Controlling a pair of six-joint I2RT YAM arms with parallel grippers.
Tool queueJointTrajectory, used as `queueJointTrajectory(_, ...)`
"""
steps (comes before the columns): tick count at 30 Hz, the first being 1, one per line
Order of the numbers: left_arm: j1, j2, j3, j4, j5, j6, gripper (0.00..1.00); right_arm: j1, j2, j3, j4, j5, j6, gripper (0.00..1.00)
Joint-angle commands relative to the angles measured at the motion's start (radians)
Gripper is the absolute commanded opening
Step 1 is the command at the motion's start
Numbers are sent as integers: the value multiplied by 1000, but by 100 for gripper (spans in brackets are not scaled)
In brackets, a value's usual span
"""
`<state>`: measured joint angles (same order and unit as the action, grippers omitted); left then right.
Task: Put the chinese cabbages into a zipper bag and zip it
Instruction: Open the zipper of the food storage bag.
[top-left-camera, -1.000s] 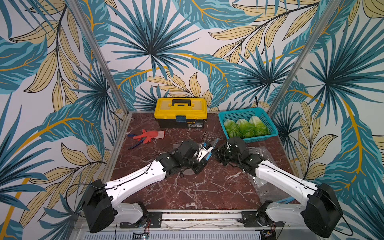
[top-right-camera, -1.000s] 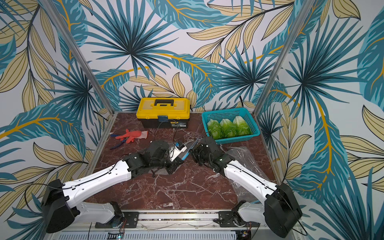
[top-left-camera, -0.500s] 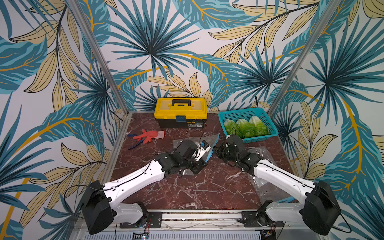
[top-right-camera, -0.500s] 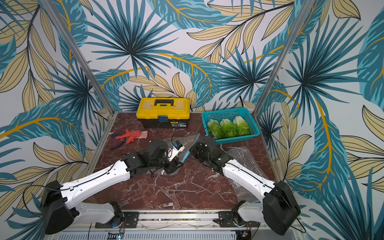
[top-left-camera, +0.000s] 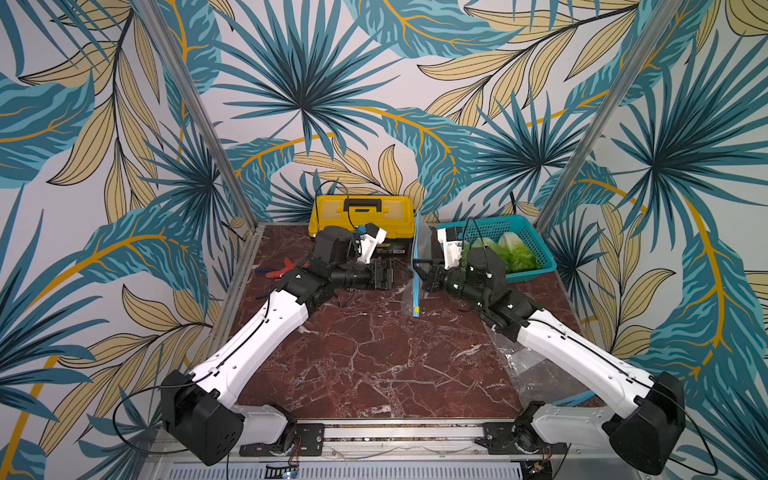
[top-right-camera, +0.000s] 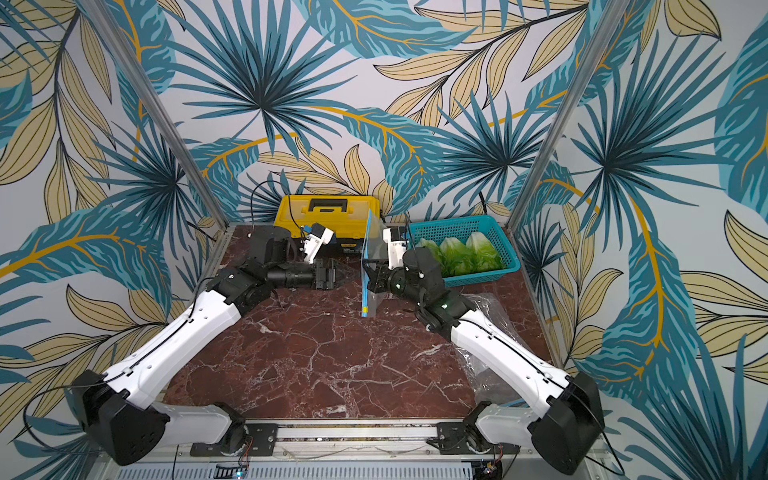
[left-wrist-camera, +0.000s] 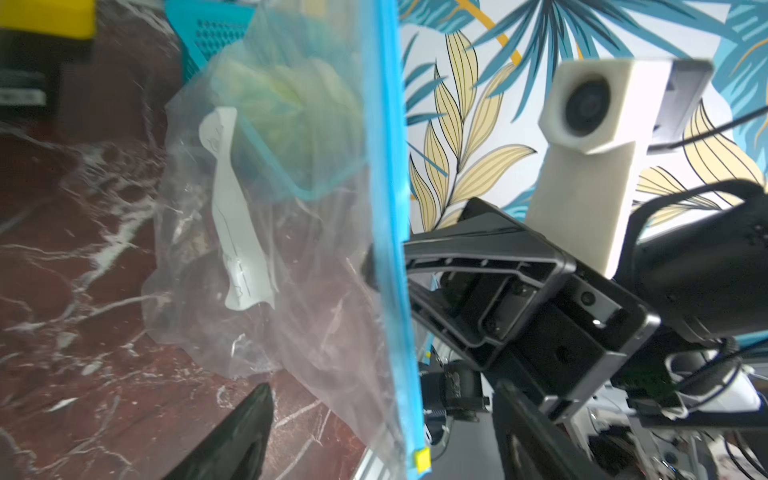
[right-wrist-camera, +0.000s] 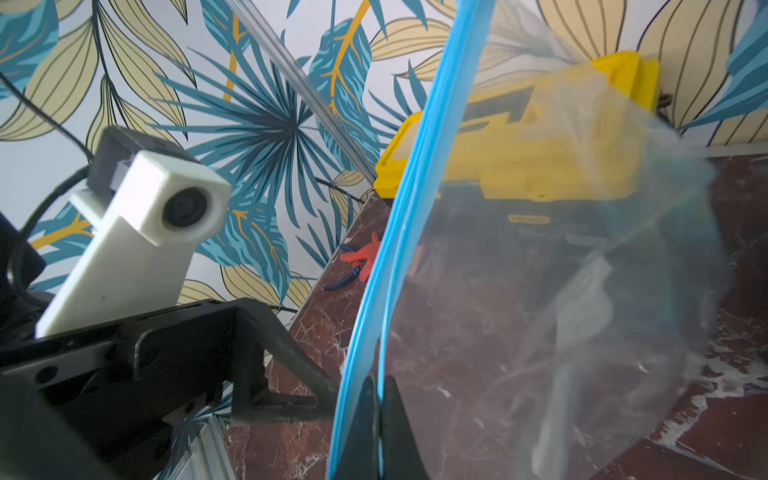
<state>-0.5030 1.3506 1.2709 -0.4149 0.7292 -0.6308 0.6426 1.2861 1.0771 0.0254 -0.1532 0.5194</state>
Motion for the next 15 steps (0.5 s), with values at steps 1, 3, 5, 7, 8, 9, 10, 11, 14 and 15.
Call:
queueJointTrajectory(1,4,20,-32,53,139,-46,85,20,29,13,13,-62,-24,0)
queueJointTrajectory(3,4,30,-58,54,147,-26,84,29,40,20,18,-72,-10,0)
queueJointTrajectory(5,10,33,-90,53,137,-10,78,36,49,23,21,-77,7,0)
queueJointTrajectory(7,28,33,-111,53,134,2,67,41,53,23,19,-81,19,0)
queueJointTrajectory(8,40,31,-117,54,133,8,61,43,54,20,19,-84,25,0)
queueJointTrajectory(9,53,26,-123,61,132,16,55,44,52,14,21,-87,32,0)
queueJointTrajectory(10,64,20,-130,69,127,24,49,43,49,9,26,-90,44,0)
queueJointTrajectory(11,71,15,-133,75,123,32,46,44,46,4,34,-91,53,0)
queueJointTrajectory(14,82,18,-138,80,118,54,38,44,40,-3,48,-113,75,0)
queueJointTrajectory(15,83,24,-138,79,116,58,38,44,38,-3,51,-117,83,0)
